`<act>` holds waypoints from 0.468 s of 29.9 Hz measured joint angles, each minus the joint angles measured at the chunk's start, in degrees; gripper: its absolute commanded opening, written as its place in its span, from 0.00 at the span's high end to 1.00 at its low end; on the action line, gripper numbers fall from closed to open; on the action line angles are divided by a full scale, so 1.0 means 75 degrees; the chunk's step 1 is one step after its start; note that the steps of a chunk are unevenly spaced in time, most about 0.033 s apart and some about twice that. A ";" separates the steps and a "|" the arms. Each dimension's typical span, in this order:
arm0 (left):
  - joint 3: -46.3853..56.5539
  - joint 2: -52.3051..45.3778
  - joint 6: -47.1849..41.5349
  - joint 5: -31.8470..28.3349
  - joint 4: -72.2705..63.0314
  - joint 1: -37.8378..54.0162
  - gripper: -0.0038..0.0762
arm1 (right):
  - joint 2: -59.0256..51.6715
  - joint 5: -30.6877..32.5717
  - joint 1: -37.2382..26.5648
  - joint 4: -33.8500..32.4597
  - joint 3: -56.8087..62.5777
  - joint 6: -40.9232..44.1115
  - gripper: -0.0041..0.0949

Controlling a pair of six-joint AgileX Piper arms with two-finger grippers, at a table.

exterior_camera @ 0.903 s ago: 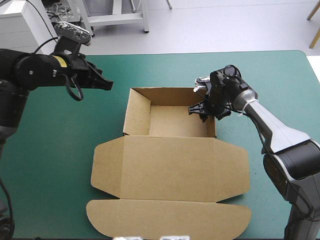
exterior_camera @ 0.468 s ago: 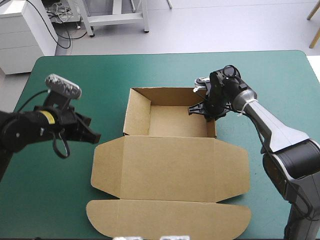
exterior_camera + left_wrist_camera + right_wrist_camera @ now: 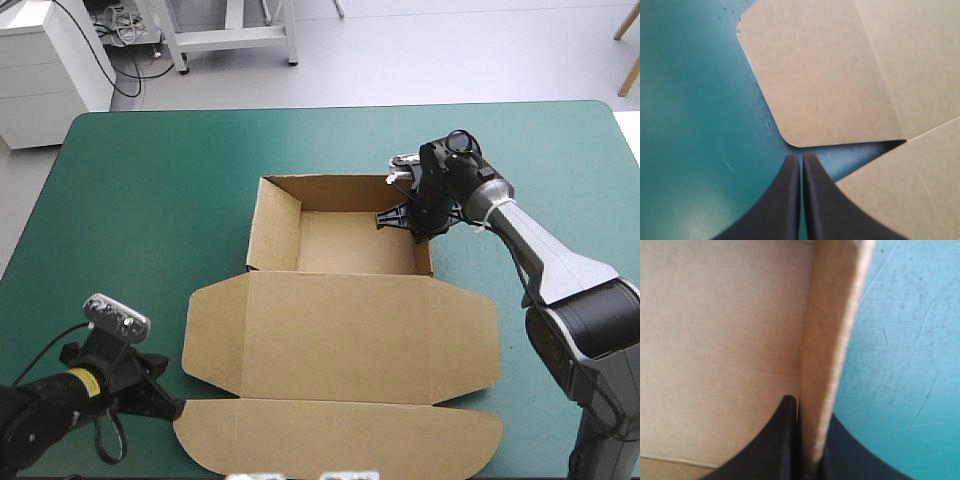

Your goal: Fold the box

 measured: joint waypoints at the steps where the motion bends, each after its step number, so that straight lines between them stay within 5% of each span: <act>1: 0.0241 -0.0307 -0.0007 0.0000 0.0000 0.0000 0.96 | 0.0000 -0.0019 0.0000 0.0015 0.0000 0.0051 0.98; 9: 0.1085 -0.1779 -0.0103 0.0212 -0.0015 0.0000 0.96 | 0.0000 -0.0043 -0.0362 0.0190 -0.0068 0.0027 0.98; 14: 0.1200 -0.2209 -0.0108 0.0362 -0.0146 0.0000 0.96 | -0.0337 0.0014 -0.1666 -0.0070 -0.0162 -0.0229 0.98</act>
